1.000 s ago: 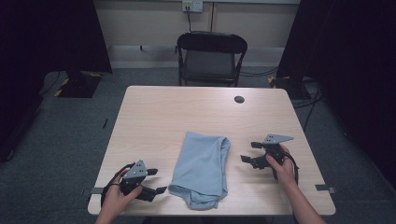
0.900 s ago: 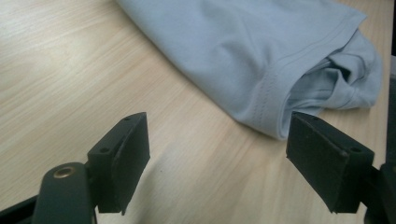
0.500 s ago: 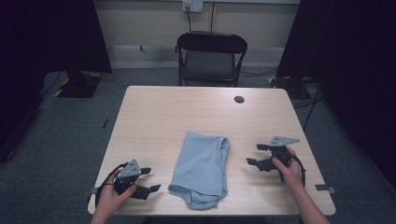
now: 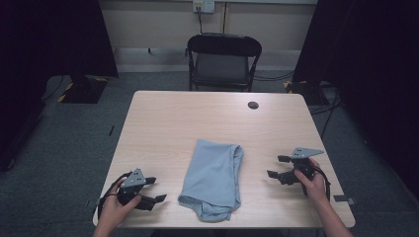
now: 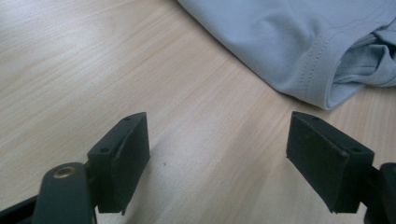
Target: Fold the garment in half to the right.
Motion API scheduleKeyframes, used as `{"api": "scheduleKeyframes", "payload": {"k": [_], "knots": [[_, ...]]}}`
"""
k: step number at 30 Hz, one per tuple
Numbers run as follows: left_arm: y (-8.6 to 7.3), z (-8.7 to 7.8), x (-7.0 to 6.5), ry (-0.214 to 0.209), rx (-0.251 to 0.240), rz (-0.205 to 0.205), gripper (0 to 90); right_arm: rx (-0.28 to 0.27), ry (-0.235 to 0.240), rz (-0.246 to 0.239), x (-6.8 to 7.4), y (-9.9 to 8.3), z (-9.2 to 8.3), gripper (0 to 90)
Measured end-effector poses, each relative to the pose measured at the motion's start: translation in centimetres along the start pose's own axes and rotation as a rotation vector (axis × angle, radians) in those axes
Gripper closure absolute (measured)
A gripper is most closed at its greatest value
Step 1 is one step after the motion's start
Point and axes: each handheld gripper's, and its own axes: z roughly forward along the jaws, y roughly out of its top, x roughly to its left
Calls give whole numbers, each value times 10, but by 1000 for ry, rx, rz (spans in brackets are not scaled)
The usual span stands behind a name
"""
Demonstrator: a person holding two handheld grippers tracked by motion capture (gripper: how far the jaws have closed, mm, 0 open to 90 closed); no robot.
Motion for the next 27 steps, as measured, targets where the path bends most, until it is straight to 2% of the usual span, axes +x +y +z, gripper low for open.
{"api": "scheduleKeyframes", "payload": {"k": [10, 13, 20, 27], "knots": [[-1, -1, 2, 13, 11, -7, 213, 22, -19, -1, -3, -8, -12, 119], [-1, -2, 2, 25, 26, 10, 213, 25, -22, -1, -3, -10, -15, 119], [-1, 0, 2, 38, 56, 13, 213, 45, -37, -18, -3, -15, -22, 119], [-2, 0, 2, 47, 57, 12, 215, 54, -55, -18, -4, -22, -31, 119]]}}
